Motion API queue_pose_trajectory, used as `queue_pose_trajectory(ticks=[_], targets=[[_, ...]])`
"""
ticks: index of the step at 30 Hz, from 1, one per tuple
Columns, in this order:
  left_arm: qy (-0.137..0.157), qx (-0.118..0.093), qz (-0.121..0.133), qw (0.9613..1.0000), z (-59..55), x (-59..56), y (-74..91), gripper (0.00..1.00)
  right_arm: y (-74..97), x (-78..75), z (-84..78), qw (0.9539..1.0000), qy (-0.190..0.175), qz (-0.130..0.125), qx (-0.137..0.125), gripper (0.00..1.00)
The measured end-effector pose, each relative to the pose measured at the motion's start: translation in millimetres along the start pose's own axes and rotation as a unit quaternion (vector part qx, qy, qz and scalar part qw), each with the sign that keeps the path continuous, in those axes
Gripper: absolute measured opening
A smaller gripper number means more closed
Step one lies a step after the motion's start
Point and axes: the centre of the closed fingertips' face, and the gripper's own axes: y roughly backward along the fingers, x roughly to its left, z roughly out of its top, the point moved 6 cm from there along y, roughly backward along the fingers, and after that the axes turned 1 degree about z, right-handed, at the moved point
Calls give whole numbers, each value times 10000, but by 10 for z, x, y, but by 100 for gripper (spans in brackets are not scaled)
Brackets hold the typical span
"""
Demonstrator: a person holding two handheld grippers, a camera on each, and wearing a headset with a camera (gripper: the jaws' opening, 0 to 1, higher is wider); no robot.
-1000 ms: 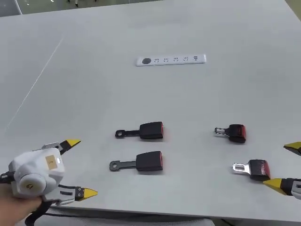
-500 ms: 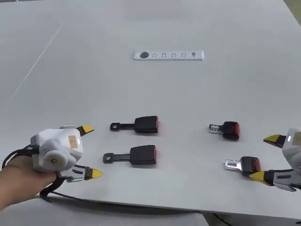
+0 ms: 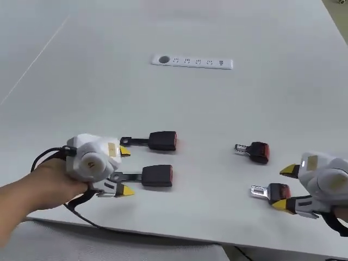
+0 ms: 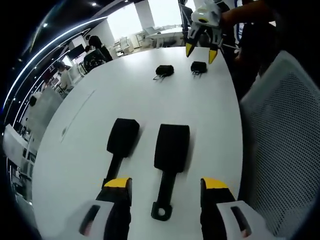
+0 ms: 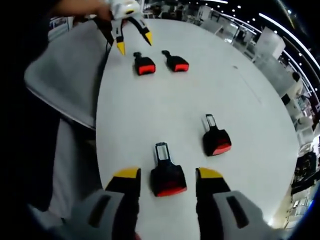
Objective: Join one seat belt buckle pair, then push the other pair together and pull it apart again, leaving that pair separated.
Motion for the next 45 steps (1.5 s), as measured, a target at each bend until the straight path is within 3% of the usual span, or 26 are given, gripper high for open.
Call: queue_pose_trajectory(ticks=[6, 18, 27, 31, 39, 45], targets=[[-174, -3, -358, 9992, 142, -19, -188, 48, -63, -45, -106, 9998, 18, 141, 137, 39], [-564, 307, -718, 9953, 180, -31, -457, 41, -237, -48, -291, 9982, 123, 423, 402, 35], [-655, 454, -924, 9925, 174, -17, -464, 33, -258, -121, -297, 9979, 112, 514, 371, 35], [-1018, 594, -1026, 9877, 197, -25, -470, 33, -259, -106, -288, 9973, 218, 610, 356, 34], [-964, 614, -1153, 9867, 192, -18, -468, 32, -273, -122, -288, 9956, 359, 780, 384, 33], [-939, 662, -1163, 9865, 194, -20, -471, 32, -278, -129, -290, 9955, 365, 765, 426, 33]])
